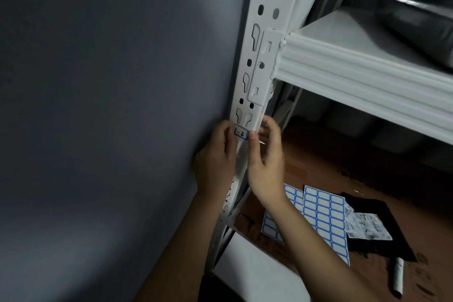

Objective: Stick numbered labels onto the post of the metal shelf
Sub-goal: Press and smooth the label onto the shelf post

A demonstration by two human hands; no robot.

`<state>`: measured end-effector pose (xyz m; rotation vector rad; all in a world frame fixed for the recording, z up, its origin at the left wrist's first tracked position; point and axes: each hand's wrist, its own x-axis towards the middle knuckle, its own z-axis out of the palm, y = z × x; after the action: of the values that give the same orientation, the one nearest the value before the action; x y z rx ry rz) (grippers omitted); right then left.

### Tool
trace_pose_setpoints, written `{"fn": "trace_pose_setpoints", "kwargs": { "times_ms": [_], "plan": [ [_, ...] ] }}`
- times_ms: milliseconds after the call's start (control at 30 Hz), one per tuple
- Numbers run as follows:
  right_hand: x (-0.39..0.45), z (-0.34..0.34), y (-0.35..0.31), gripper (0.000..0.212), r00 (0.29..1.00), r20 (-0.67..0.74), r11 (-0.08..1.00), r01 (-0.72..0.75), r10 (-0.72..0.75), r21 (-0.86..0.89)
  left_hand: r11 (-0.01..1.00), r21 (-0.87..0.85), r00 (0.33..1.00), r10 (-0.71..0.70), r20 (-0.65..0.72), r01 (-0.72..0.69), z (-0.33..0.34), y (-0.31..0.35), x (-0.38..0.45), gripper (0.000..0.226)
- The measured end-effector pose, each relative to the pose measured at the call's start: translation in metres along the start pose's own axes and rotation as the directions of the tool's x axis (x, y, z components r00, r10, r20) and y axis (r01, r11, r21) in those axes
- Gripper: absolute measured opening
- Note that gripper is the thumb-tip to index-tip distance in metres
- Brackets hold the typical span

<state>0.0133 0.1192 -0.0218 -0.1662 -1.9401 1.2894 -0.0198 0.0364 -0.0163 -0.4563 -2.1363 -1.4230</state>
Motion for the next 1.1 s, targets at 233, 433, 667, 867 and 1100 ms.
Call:
{"fn": "trace_pose_setpoints", "kwargs": {
  "times_ms": [233, 433, 667, 867, 1100],
  "plan": [
    [-0.003, 0.004, 0.002, 0.036, 1.0, -0.025, 1.0, -0.011, 0.01, -0.017, 0.993, 0.097, 0.989, 0.061, 0.131, -0.074, -0.005, -0.02, -0.029, 0.019],
    [-0.001, 0.005, 0.005, 0.038, 0.999, -0.03, 1.0, -0.02, 0.02, -0.003, 0.998, -0.013, 0.997, -0.057, 0.061, 0.058, -0.008, 0.013, -0.003, 0.039],
    [0.0, 0.001, 0.005, 0.033, 1.0, 0.014, 1.0, -0.004, 0.003, 0.028, 0.997, 0.071, 0.985, -0.051, 0.165, 0.04, -0.011, 0.011, -0.004, 0.06],
    [0.0, 0.002, 0.0, 0.034, 1.0, 0.012, 1.0, 0.008, -0.008, 0.028, 0.978, -0.025, 0.935, -0.189, 0.299, 0.205, -0.008, 0.017, -0.006, 0.056],
    [-0.001, 0.003, -0.006, 0.035, 0.999, 0.011, 0.997, -0.053, 0.052, 0.063, 0.54, -0.48, 0.71, -0.389, 0.586, 0.692, 0.003, 0.003, 0.014, 0.049]
  ]
}}
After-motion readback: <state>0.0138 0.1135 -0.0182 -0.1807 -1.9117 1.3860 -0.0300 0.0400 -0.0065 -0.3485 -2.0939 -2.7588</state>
